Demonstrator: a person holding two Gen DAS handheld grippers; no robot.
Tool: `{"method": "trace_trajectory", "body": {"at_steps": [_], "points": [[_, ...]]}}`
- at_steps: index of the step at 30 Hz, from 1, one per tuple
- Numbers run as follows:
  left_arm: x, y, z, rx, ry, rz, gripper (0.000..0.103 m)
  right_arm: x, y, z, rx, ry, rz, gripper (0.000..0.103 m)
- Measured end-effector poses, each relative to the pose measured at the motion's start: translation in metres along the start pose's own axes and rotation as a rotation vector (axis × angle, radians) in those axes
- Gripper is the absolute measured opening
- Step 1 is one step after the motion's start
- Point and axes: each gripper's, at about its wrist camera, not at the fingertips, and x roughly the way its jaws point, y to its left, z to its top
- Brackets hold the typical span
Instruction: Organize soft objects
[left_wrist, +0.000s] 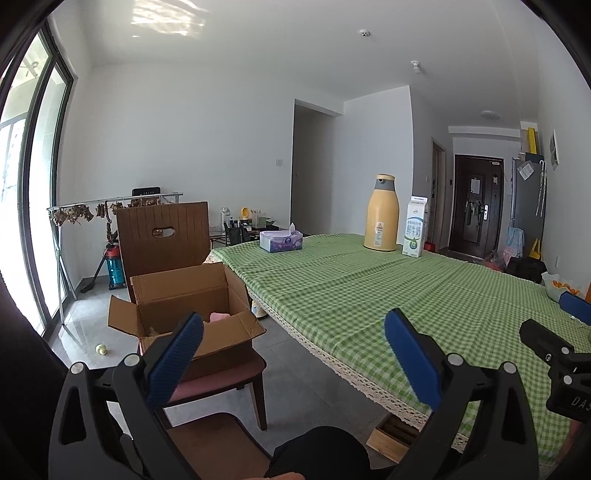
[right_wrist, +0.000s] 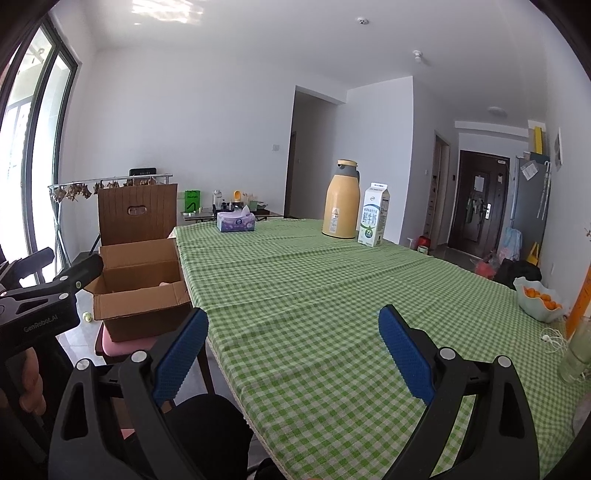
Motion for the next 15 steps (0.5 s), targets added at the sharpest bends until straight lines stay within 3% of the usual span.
{"method": "trace_trajectory", "body": {"at_steps": [9, 15], "points": [[0.051, -0.009, 0.016, -0.014, 0.025, -0.013, 0.095, 0.037, -0.018, 0.014, 0.023, 0.032, -0.044, 0.090], [0.135, -0.012, 0.046, -0.002, 0.071, -0.024, 0.095, 0.085, -0.057, 0.023, 0.120, 0.123, -0.103, 0.090]]}}
